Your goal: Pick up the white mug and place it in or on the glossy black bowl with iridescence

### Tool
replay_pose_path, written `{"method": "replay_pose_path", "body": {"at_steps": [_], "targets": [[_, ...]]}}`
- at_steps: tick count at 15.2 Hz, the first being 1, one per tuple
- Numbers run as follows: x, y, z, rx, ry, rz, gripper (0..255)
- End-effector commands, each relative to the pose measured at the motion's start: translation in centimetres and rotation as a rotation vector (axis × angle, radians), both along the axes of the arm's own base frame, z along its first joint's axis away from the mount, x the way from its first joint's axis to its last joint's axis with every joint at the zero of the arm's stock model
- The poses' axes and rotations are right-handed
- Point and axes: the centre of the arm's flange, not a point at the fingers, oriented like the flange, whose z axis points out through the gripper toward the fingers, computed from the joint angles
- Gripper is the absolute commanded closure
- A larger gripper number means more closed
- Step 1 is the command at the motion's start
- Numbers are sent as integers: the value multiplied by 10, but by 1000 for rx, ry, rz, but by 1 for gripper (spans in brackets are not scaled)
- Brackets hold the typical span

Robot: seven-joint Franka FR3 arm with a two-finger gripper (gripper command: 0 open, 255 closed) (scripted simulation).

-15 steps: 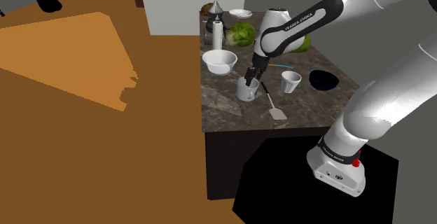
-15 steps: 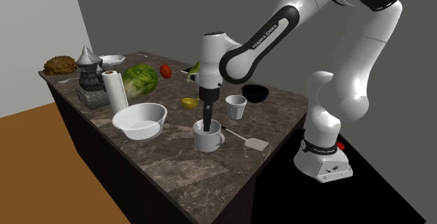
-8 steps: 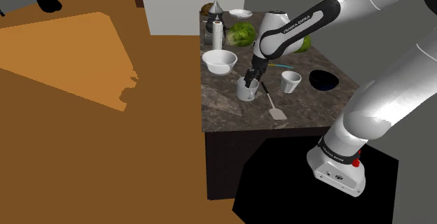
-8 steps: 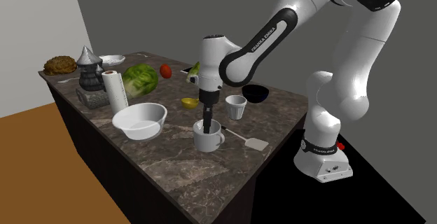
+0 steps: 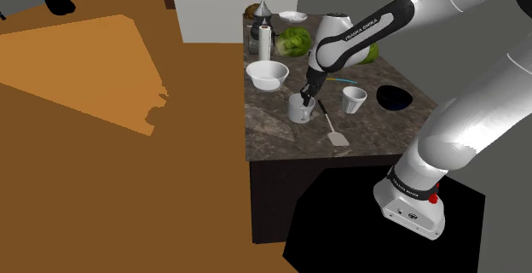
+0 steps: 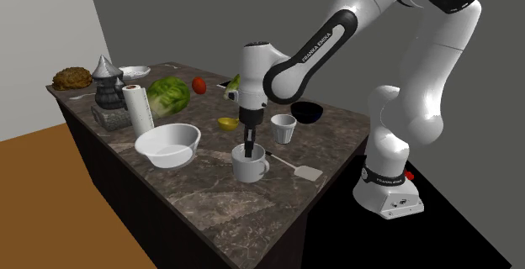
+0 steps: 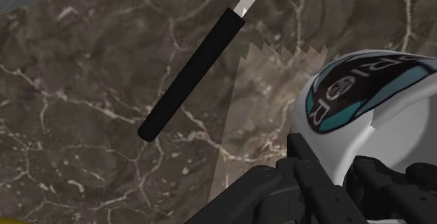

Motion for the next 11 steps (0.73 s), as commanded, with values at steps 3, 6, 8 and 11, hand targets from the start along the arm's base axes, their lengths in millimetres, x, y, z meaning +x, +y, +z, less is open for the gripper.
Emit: {"method": "replay_pose_path", "body": {"at_steps": [3,6,8,11], "targets": [[0,0,0,0,0,0,255],[0,0,16,0,0,0,255],[0,0,26,0,0,0,255],[0,0,42,0,0,0,255]]}}
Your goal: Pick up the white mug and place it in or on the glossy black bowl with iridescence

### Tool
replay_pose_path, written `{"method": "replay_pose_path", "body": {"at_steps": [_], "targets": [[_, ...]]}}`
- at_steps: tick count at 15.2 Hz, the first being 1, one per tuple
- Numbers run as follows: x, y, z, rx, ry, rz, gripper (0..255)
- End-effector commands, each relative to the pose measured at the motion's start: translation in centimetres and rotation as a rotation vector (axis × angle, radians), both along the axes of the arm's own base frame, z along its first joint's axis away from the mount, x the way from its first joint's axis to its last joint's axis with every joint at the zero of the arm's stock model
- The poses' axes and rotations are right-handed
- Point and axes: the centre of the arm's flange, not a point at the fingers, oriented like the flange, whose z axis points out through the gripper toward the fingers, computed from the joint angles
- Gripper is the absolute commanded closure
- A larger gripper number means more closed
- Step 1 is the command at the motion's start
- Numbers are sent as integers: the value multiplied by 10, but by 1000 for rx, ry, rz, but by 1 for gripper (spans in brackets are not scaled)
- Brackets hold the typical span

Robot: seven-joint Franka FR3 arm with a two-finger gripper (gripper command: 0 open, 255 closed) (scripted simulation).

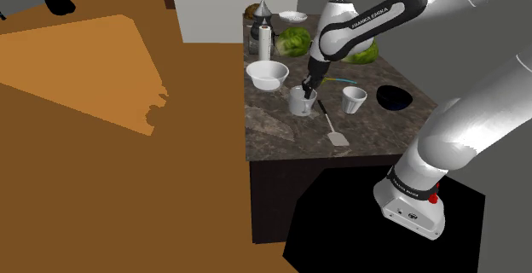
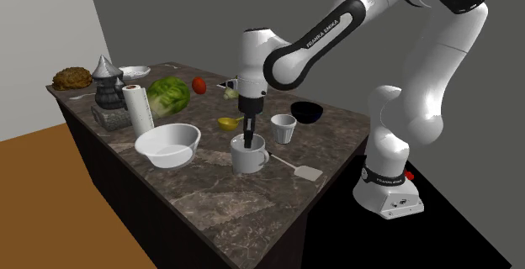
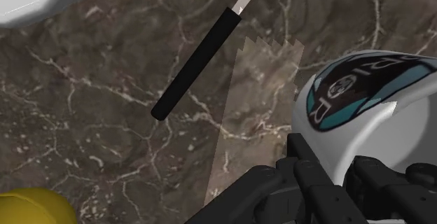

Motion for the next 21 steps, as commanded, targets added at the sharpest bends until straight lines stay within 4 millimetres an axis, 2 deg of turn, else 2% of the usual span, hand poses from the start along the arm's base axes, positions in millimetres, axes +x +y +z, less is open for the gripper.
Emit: {"method": "replay_pose_path", "body": {"at_steps": [1,21], "targets": [[-1,1,11,0,0,0,255],[-1,1,117,0,0,0,255]]}}
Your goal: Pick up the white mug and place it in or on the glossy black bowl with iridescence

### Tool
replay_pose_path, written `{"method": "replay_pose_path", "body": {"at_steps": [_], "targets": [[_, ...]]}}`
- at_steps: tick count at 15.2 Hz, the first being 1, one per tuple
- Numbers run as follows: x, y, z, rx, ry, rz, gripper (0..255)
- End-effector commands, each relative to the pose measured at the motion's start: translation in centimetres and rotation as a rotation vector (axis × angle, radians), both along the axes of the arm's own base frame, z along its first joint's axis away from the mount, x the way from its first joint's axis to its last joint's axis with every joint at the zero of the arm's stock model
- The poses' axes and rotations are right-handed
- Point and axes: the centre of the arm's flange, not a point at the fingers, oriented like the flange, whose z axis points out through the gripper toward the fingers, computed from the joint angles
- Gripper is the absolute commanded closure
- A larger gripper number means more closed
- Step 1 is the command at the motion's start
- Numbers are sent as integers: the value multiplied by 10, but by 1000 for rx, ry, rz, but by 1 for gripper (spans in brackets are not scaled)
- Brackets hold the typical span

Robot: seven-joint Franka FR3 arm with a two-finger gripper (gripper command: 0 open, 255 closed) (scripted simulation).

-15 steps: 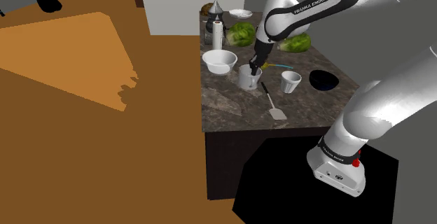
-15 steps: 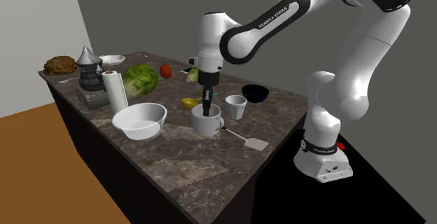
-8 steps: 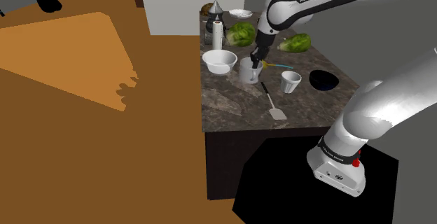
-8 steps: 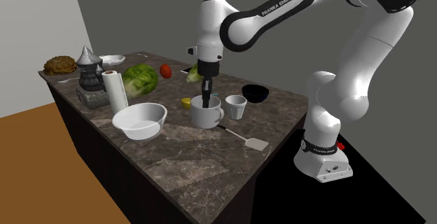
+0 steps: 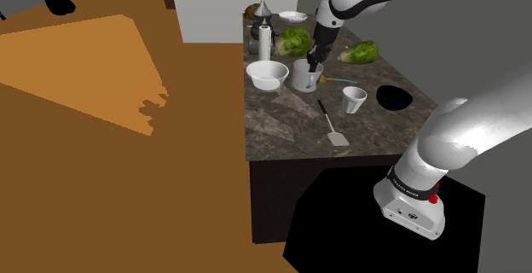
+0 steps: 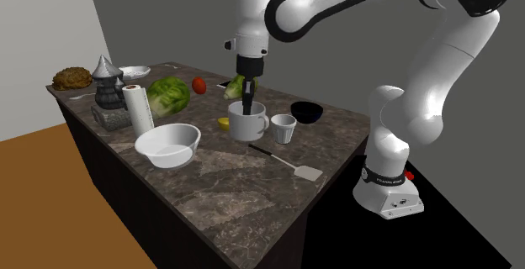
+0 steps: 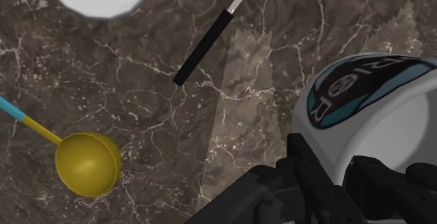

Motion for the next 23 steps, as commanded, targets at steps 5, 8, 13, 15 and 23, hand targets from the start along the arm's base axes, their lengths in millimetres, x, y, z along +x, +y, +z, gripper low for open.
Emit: {"method": "replay_pose_path", "body": {"at_steps": [5,8,13,15,23], "targets": [[-8,-11,23,0,0,0,255],[-30,-44,24,0,0,0,255],[-68,-98,26,0,0,0,255],[-83,-120,26,0,0,0,255],[-143,-206,29,0,0,0,255]]}}
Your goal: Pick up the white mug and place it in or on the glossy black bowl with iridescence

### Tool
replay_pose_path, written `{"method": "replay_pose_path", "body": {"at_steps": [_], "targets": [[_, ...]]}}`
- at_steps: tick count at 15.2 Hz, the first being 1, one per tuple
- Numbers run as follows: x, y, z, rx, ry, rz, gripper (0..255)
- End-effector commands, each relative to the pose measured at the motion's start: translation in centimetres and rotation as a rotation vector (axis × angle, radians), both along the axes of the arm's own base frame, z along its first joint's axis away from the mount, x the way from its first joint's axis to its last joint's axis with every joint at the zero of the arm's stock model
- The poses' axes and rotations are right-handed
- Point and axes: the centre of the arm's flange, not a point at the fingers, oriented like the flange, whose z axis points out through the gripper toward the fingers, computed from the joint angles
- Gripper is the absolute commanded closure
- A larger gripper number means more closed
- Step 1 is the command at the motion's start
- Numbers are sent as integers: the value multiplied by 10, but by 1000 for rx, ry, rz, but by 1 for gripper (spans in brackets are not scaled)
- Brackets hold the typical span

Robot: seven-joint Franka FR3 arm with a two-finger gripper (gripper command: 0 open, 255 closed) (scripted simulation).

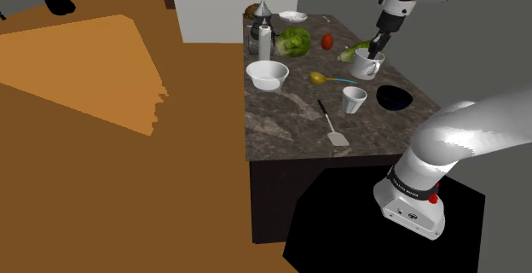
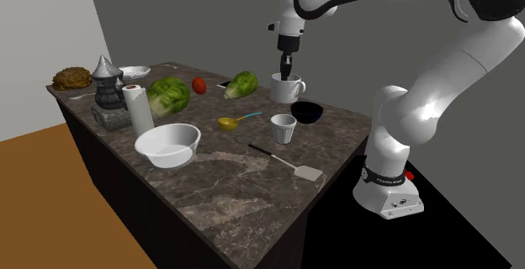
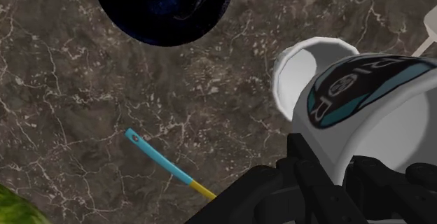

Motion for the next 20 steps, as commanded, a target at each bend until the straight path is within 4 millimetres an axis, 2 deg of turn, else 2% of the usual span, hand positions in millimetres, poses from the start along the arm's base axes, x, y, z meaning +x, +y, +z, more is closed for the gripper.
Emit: {"method": "replay_pose_path", "body": {"at_steps": [1,13,20], "targets": [[-18,-24,2,0,0,1,255],[-106,-150,6,0,0,1,255],[-106,-150,-31,0,0,1,255]]}}
